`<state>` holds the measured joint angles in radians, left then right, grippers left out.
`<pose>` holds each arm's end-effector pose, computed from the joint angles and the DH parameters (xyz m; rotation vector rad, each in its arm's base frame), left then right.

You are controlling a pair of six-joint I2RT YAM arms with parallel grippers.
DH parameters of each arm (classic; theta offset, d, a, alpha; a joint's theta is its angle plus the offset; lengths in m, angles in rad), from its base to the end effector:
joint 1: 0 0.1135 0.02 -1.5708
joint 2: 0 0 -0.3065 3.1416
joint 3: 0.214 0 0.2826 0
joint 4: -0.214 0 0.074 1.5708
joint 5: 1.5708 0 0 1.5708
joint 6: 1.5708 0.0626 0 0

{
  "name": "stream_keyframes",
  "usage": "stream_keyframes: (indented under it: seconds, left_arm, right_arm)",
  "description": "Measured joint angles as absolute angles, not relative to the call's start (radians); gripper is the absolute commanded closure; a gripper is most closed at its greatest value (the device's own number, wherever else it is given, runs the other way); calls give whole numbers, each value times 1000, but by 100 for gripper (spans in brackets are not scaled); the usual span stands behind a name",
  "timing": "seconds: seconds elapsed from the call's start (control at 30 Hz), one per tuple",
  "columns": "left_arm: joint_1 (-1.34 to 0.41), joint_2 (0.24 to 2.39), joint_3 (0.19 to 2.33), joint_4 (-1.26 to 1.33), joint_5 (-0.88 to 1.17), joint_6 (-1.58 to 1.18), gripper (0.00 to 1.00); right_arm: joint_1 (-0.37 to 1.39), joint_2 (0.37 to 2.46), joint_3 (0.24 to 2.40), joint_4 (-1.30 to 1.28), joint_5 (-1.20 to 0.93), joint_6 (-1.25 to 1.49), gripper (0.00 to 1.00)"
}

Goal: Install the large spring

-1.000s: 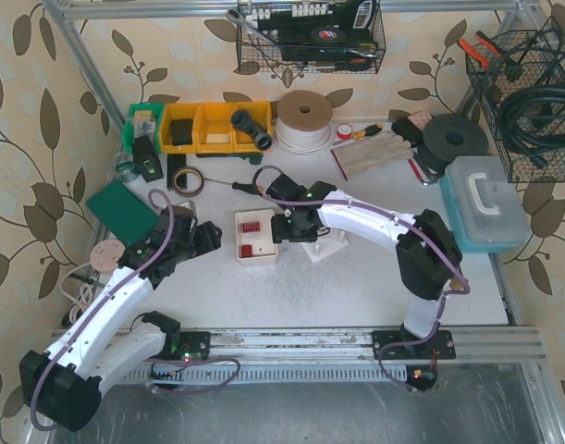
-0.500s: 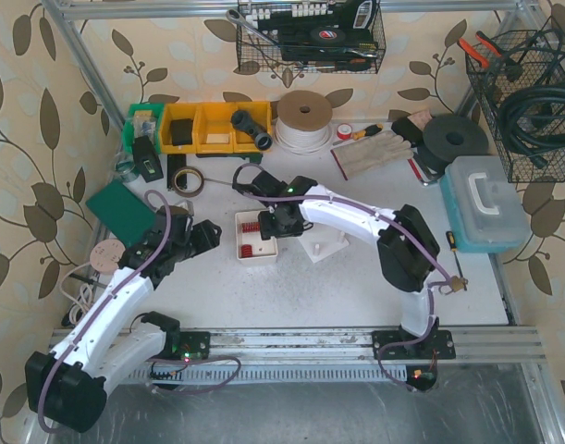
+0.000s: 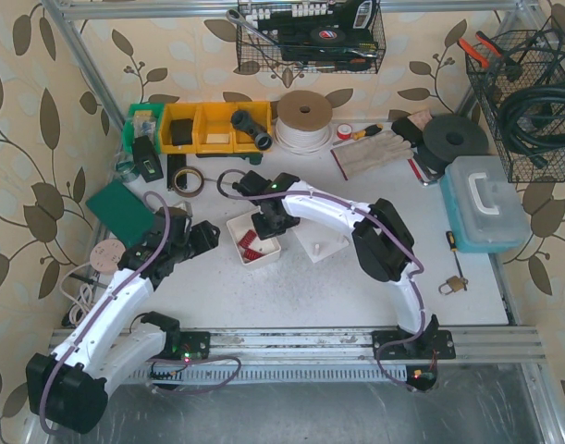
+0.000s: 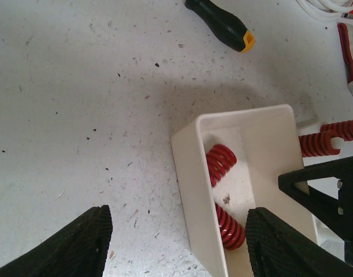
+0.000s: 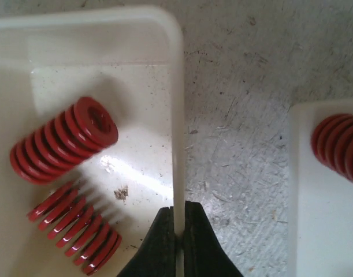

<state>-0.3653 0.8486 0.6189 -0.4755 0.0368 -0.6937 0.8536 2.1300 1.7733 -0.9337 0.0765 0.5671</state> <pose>0.1897 -0.0750 0.2505 -0.3640 2.3188 -0.5850 0.3323 0.3737 0.2020 -0.3949 2.8468 0.1811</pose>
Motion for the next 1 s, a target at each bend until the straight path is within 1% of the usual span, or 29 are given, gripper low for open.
stream_keyframes:
  seconds: [0.27,0.4,0.47,0.5,0.57,0.6,0.67,0.87,1.0]
  left_arm:
    - [-363,849,619,-474,37,-704,33]
    - [-359,853,619,-469,39,-705,33]
    - [-359,857,619,-469,39,-706,33]
    - [-359,861,619,-469,41,-706,33]
    - [-359,869,619,-468,49,-706,33]
    - [-358,873,619,-468,55,-706,33]
    - [-353,881,619,-468,60,-706,34]
    - [-352,886,619,-467,64,-706,34]
    - [-346,883,619,-469,62,-709,35]
  right_arm:
    - [847,2145,1822,-997,64,304,100]
    - [843,2198,1907,-1038,50,213,99]
    - [841,2228,1943,-1041,43,191,83]
    - [837,2238,1953,-1041,39,185,74]
    - [830,2247,1962,-1048,33,176,60]
    - [823,2247,1963,-1053,30,175,55]
    - [812,2247,1966,-1056,22,179,50]
    - [798,2210,1967,-1055,0,197,49]
    - [817,2152,1967,-1052,-35,222,52]
